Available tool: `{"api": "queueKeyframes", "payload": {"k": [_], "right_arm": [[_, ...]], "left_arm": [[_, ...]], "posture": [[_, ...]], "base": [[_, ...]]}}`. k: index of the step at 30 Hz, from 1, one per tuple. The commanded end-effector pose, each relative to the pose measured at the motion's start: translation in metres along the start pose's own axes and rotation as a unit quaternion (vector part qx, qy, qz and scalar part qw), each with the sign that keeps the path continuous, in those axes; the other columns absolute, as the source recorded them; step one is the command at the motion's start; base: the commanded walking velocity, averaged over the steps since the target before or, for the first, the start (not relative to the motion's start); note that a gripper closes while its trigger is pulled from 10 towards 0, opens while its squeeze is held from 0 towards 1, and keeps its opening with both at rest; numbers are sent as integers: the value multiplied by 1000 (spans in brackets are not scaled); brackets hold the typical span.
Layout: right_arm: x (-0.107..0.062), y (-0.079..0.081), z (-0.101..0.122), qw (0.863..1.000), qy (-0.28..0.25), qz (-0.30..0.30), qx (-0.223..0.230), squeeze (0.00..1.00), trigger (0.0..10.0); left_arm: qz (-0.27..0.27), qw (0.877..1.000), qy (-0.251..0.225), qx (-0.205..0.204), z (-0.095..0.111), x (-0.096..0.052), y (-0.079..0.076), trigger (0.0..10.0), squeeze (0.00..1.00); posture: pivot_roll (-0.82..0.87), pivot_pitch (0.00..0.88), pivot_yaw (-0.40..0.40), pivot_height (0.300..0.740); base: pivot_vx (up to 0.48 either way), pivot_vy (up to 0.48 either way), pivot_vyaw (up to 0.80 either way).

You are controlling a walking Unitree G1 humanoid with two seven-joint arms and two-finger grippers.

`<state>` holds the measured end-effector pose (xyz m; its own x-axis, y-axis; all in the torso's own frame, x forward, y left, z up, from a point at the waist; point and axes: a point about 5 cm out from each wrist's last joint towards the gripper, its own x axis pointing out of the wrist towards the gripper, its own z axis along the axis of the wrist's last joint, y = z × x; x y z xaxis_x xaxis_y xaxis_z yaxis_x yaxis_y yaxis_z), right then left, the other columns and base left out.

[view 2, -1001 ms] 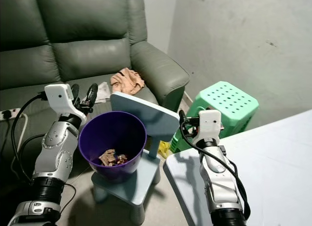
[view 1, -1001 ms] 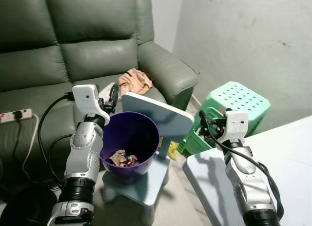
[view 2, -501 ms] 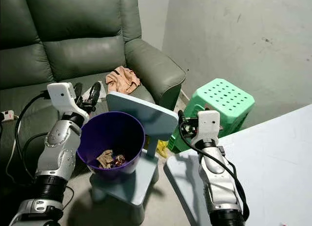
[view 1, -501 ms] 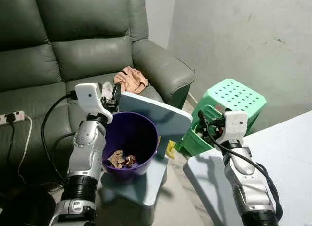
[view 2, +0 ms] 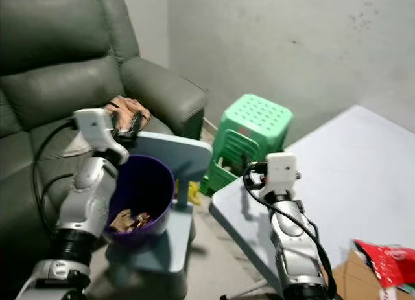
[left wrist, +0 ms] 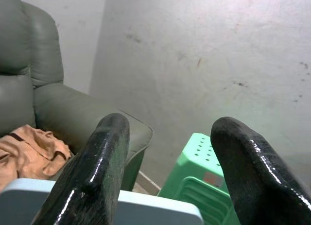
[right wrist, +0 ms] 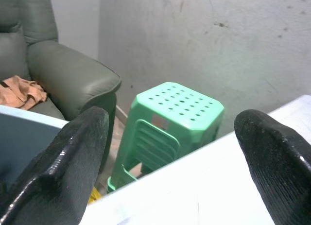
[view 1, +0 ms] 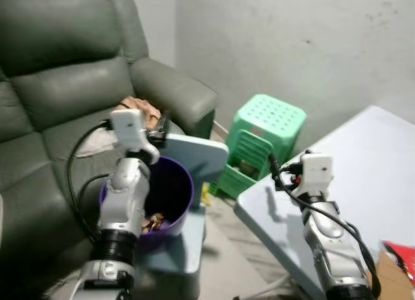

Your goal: Picking trash to rubbish bin

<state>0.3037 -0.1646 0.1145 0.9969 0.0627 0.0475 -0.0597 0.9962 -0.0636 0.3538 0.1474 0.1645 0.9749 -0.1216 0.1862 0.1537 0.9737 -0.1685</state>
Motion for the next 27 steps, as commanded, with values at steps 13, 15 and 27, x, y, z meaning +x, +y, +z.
{"api": "queueKeyframes", "payload": {"k": [13,15,27], "right_arm": [[-2,-3,0,1000,0,-5,-7,0,10000],[-2,-4,0,1000,1,-6,-7,0,10000],[-5,-5,-1,1000,4,-8,-8,0,10000]], "left_arm": [[2,1000,6,1,-2,-1,1,10000,0],[2,1000,6,1,-2,-1,1,10000,0],[-6,1000,7,-4,-4,-2,-2,10000,0]], "posture": [[-26,0,-56,740],[-27,0,-56,740],[-32,0,-56,740]], "base": [[0,0,-738],[0,0,-738],[0,0,-736]]}}
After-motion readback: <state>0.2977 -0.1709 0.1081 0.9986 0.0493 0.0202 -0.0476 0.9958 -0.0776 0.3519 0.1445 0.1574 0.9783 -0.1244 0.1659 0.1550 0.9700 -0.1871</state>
